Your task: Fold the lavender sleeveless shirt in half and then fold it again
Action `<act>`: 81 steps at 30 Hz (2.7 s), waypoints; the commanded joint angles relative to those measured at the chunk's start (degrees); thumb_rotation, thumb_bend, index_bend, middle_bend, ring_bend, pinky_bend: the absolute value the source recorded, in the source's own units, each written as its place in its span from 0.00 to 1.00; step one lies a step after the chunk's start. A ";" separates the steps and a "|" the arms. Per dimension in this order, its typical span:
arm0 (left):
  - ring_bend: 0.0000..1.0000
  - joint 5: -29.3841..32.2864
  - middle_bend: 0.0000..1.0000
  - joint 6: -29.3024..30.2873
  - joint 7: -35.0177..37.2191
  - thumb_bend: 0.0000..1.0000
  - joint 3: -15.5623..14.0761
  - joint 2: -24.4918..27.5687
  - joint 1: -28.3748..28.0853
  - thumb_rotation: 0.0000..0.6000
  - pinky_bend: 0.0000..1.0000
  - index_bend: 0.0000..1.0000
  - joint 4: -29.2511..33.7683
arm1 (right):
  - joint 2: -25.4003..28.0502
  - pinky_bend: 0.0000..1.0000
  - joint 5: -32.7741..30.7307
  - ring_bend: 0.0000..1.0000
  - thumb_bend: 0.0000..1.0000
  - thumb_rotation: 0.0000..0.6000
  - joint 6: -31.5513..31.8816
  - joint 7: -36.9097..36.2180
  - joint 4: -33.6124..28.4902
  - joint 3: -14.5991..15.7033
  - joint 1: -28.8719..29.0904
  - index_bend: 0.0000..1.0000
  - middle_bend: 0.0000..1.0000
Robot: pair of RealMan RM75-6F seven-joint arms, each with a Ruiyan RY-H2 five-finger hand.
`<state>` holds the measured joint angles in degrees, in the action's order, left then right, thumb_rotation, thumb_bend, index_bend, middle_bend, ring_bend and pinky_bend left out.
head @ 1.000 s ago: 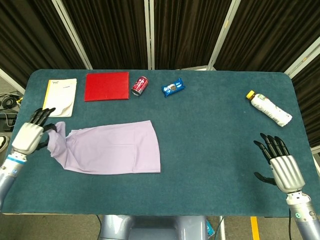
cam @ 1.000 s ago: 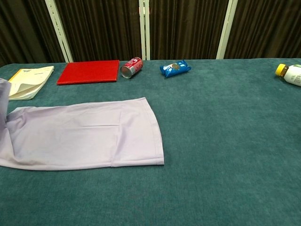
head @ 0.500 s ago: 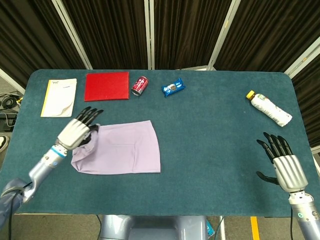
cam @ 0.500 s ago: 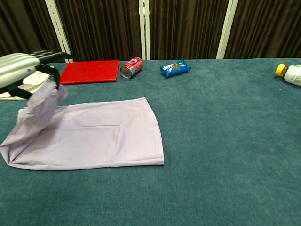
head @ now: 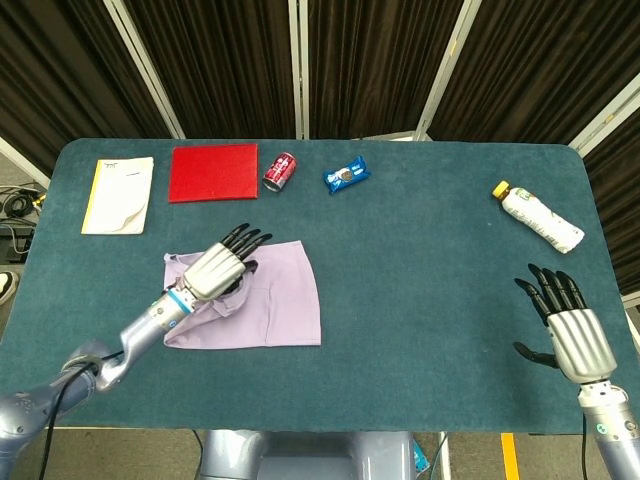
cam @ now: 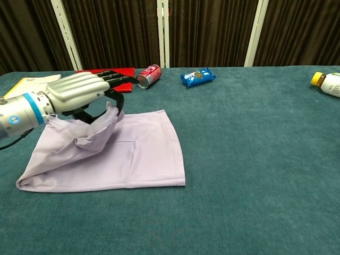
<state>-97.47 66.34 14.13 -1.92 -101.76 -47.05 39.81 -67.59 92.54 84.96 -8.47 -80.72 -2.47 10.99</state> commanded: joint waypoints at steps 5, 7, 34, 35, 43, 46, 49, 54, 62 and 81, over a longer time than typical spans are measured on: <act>0.00 0.29 0.00 -2.55 -1.69 0.61 0.62 -2.12 -2.42 1.00 0.00 0.75 0.22 | 0.00 0.00 -0.18 0.00 0.00 1.00 -0.18 -0.24 0.17 -0.05 0.04 0.16 0.00; 0.00 0.08 0.00 -3.42 -2.47 0.61 0.62 -3.02 -3.34 1.00 0.00 0.75 0.10 | 0.04 0.00 -0.30 0.00 0.00 1.00 -0.17 -0.34 0.20 -0.12 0.02 0.16 0.00; 0.00 5.59 0.00 -2.75 -6.35 0.07 5.59 0.45 -3.15 1.00 0.00 0.04 14.88 | 0.33 0.00 0.27 0.00 0.00 1.00 -0.04 -0.82 -0.53 0.16 -0.02 0.16 0.00; 0.00 5.57 0.00 -2.40 -5.99 0.07 5.22 2.70 -2.51 1.00 0.00 0.06 18.48 | 0.37 0.00 0.33 0.00 0.00 1.00 0.00 -0.78 -0.65 0.20 -0.04 0.16 0.00; 0.00 6.51 0.00 -3.90 -7.59 0.07 1.87 13.53 0.84 1.00 0.00 0.11 34.96 | 0.74 0.00 0.83 0.00 0.00 1.00 0.63 -0.84 -1.39 0.28 -0.22 0.16 0.00; 0.00 7.80 0.00 -4.68 -8.72 0.07 0.89 16.13 2.20 1.00 0.00 0.10 38.68 | 0.90 0.00 1.02 0.00 0.00 1.00 0.87 -0.91 -1.68 0.30 -0.27 0.16 0.00; 0.00 9.20 0.00 -5.15 -10.27 0.07 -0.19 17.67 3.94 1.00 0.00 0.10 40.49 | 1.11 0.00 1.07 0.00 0.00 1.00 0.98 -1.18 -1.92 0.33 -0.35 0.17 0.00; 0.00 11.73 0.00 -6.19 -10.44 0.08 -0.43 16.29 5.78 1.00 0.00 0.10 39.19 | 1.31 0.00 1.27 0.00 0.00 1.00 1.02 -1.57 -2.11 0.47 -0.39 0.17 0.00; 0.00 14.52 0.00 -7.33 -11.53 0.08 2.74 11.44 5.81 1.00 0.00 0.10 34.91 | 1.54 0.00 1.09 0.00 0.00 1.00 1.07 -2.27 -1.98 0.41 -0.48 0.17 0.00; 0.00 18.32 0.00 -12.41 -16.08 0.08 8.75 -0.63 0.87 1.00 0.00 0.11 23.71 | 1.86 0.00 -0.39 0.00 0.00 1.00 0.63 -4.15 -0.87 -0.28 -0.54 0.17 0.00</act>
<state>-79.16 54.02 -2.05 6.65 -102.14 -45.99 63.73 -65.73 92.15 85.60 -12.62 -81.59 -2.74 10.45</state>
